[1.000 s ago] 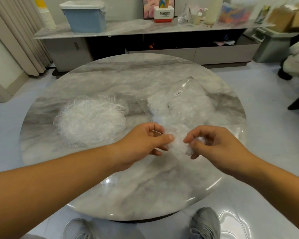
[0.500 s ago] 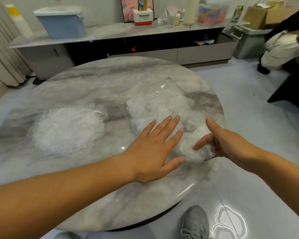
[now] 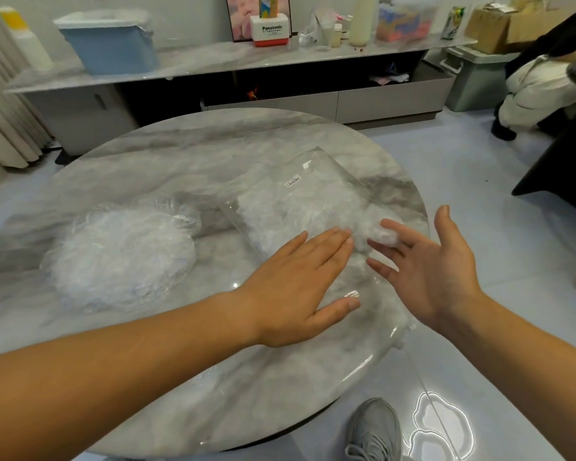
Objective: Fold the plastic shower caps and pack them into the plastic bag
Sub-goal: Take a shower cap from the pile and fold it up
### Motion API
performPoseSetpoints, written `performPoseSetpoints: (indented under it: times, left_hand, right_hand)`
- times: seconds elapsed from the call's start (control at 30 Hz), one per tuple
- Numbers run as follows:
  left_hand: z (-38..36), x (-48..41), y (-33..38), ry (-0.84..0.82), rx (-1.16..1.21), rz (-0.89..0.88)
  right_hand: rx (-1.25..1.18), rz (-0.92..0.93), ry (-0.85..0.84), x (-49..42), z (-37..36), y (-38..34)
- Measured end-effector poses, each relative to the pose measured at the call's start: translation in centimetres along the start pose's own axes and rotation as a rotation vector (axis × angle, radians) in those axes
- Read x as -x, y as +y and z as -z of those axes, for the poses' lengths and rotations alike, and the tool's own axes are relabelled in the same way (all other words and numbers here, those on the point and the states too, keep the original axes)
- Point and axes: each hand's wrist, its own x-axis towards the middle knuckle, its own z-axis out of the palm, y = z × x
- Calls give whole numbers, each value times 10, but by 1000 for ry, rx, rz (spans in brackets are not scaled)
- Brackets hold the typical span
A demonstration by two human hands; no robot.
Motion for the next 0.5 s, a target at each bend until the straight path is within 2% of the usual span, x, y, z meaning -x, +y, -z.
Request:
performPoseSetpoints:
  times: [0.2,0.33,0.5]
  left_hand:
    - [2,9,0,-14,172,-46]
    - [-1,15,-6,-7,199,-74]
    - [-5,19,-15,-17,180,-45]
  right_hand:
    - [-137,-58,15,-16,-17,-8]
    - [-296,-102,64,-25,-29,-16]
    - [-383,-158,43,-25,-37,-12]
